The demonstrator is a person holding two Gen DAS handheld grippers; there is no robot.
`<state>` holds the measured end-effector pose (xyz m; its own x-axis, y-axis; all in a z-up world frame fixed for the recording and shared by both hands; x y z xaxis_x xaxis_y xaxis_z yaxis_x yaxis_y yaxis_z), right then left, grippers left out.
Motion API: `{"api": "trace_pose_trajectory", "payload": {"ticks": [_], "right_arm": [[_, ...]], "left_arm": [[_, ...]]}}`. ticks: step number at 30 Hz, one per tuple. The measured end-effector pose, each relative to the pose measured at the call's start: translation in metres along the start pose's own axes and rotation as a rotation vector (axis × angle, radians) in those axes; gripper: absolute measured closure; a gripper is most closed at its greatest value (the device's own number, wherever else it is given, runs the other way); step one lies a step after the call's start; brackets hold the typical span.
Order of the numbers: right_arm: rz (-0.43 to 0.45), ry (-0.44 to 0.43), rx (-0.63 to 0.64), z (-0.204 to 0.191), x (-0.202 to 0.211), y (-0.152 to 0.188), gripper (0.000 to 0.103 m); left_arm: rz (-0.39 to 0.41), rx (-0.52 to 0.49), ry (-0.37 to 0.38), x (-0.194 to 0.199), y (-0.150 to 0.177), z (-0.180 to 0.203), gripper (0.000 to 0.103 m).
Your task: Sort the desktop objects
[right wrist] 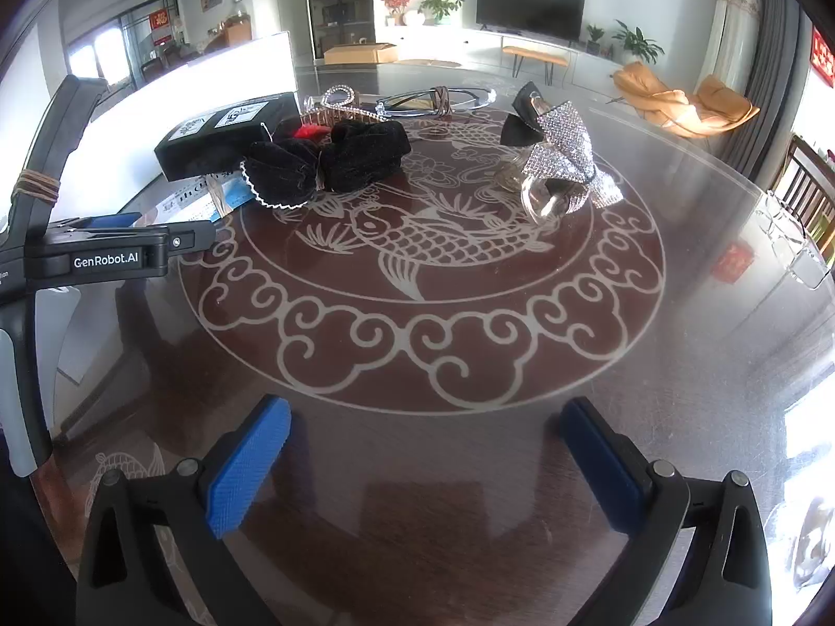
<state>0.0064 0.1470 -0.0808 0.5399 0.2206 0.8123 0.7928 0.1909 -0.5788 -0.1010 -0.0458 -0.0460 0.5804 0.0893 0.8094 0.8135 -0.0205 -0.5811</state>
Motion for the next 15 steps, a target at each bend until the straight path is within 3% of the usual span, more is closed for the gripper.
{"api": "trace_pose_trajectory", "payload": {"ticks": [15], "right_arm": [[0.0, 0.002, 0.0, -0.0003, -0.0004, -0.0006, 0.0]], "left_arm": [[0.0, 0.0, 0.0, -0.0001, 0.0019, 0.0, 0.0]]}}
Point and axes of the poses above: each gripper's, at about its wrist camera, not at the fingertips, and x roughly against the way its jaws point, z to its right, y to its underside, the point moved 3 cm from there along -x, roughly the way its jaws point, and after that the axes turned 6 degrees about -y, right-handed, at the moved point
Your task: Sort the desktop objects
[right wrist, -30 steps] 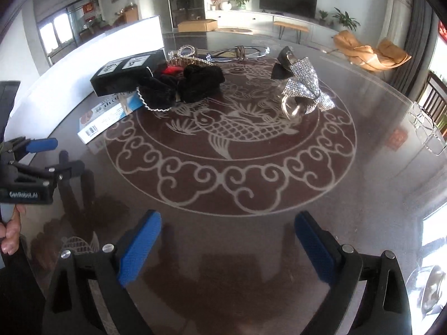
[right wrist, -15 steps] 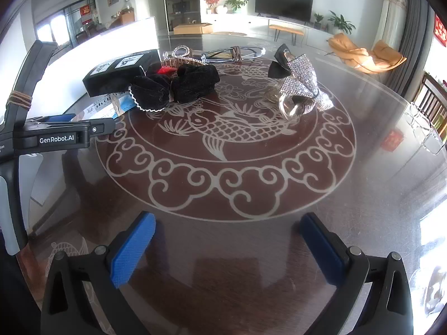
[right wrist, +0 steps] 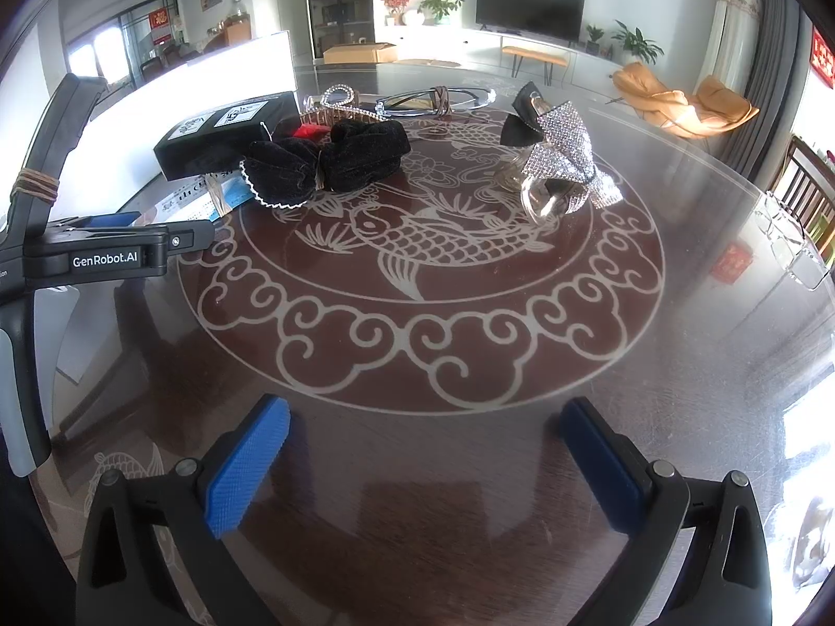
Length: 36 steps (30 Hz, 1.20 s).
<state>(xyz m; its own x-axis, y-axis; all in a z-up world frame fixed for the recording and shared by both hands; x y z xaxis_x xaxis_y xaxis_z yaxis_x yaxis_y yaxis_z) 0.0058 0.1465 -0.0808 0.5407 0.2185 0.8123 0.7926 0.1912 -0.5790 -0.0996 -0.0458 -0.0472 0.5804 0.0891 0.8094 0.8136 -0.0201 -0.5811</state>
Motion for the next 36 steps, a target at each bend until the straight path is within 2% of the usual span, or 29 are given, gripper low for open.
{"api": "trace_pose_trajectory", "payload": {"ticks": [36], "right_arm": [[0.0, 0.0, -0.001, 0.0001, -0.0004, -0.0005, 0.0]], "left_arm": [[0.0, 0.0, 0.0, 0.0, 0.0012, 0.0004, 0.0]]}}
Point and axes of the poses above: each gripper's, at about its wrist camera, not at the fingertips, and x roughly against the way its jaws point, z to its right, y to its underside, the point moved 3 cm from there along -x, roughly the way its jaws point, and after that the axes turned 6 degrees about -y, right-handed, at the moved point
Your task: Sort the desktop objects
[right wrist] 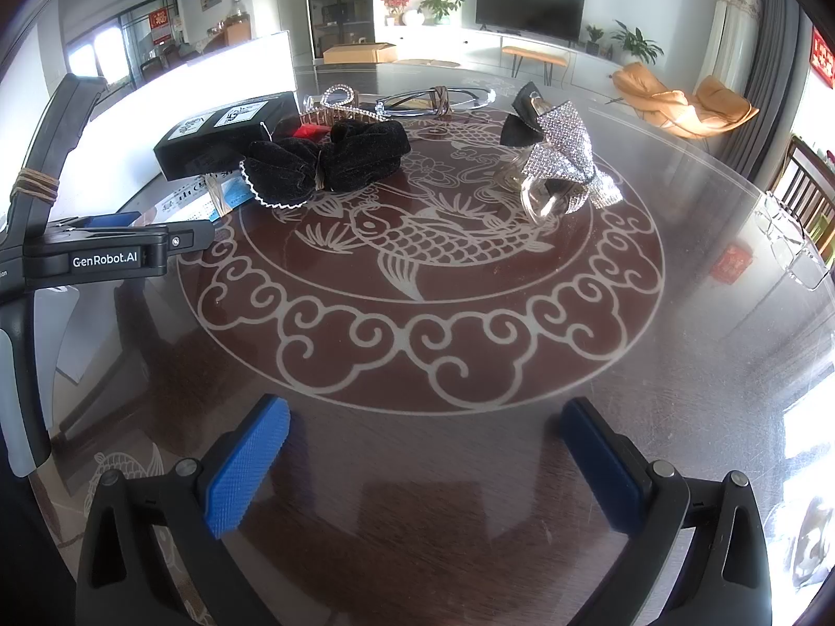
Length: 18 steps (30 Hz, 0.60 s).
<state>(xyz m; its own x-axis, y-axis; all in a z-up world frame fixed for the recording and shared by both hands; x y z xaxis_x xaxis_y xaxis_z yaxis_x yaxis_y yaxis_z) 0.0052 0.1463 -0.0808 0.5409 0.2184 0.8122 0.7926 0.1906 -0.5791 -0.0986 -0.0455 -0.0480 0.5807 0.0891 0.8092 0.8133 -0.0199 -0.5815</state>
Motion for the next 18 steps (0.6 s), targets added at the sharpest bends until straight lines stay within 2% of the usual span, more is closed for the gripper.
{"api": "trace_pose_trajectory", "payload": {"ticks": [18], "right_arm": [[0.0, 0.001, 0.0, 0.0001, -0.0002, -0.0001, 0.0]], "left_arm": [[0.0, 0.0, 0.0, -0.0004, 0.0002, 0.0003, 0.0]]}}
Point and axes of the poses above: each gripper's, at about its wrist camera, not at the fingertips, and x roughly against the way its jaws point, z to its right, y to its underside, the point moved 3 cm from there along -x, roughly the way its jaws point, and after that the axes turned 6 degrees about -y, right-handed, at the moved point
